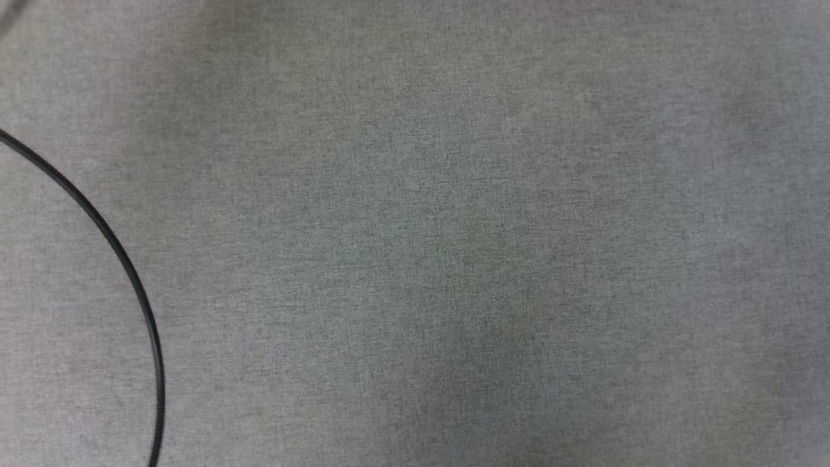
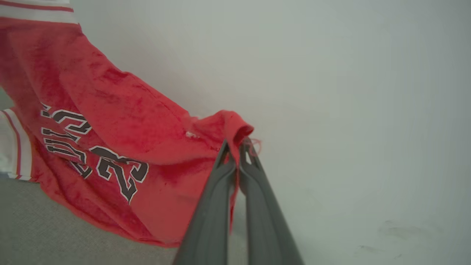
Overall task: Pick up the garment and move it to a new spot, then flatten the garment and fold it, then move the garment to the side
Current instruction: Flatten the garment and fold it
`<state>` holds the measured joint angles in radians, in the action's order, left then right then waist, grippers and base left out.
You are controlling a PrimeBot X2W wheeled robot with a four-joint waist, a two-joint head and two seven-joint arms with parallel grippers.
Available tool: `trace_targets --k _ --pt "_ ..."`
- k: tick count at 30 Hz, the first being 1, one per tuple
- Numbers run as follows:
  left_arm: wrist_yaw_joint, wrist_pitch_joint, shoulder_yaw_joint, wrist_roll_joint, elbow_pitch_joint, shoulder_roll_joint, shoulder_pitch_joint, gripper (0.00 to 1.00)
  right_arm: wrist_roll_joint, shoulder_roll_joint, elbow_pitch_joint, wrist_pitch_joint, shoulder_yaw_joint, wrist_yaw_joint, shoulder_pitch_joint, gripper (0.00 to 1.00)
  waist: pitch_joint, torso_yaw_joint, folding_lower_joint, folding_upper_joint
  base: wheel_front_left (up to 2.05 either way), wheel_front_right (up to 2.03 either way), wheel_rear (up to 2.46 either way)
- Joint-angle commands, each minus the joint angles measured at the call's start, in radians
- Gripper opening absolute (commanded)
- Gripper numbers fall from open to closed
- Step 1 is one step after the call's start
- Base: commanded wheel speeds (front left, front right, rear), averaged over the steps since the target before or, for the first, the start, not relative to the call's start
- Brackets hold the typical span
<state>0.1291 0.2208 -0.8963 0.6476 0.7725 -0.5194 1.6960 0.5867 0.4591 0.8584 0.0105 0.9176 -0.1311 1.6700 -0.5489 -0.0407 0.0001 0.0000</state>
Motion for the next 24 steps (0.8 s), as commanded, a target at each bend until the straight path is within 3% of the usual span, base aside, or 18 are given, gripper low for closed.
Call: trace_targets --k 1,8,13,18,24 --pt "0.000 0.009 -0.009 0.006 -0.001 -0.003 -0.034 0.00 0.019 -0.009 0.007 -0.012 0.009 0.001 -0.029 0.00 0.007 0.000 -0.0001 0.0000 0.00 0.00 0.00" --pt "0.000 0.038 -0.025 0.071 -0.030 -0.036 -0.262 0.00 0.110 -0.007 -0.001 -0.069 0.088 0.001 -0.197 0.00 0.054 0.009 -0.0001 0.0000 0.00 0.00 0.00" --pt "-0.029 0.044 -0.035 0.083 -0.109 -0.070 -0.461 0.00 0.176 0.029 -0.029 -0.109 0.151 0.001 -0.336 0.00 0.115 0.021 -0.0001 0.0000 0.00 0.00 0.00" --pt "-0.096 0.046 -0.035 0.111 -0.243 -0.127 -0.696 0.00 0.246 0.070 -0.076 -0.144 0.212 0.001 -0.485 0.00 0.197 0.023 -0.0001 0.0000 0.00 0.00 0.00" --pt "-0.207 0.046 -0.045 0.178 -0.441 -0.200 -0.992 0.00 0.331 0.134 -0.137 -0.167 0.255 0.001 -0.656 0.00 0.294 0.020 -0.0001 0.0000 0.00 0.00 0.00"
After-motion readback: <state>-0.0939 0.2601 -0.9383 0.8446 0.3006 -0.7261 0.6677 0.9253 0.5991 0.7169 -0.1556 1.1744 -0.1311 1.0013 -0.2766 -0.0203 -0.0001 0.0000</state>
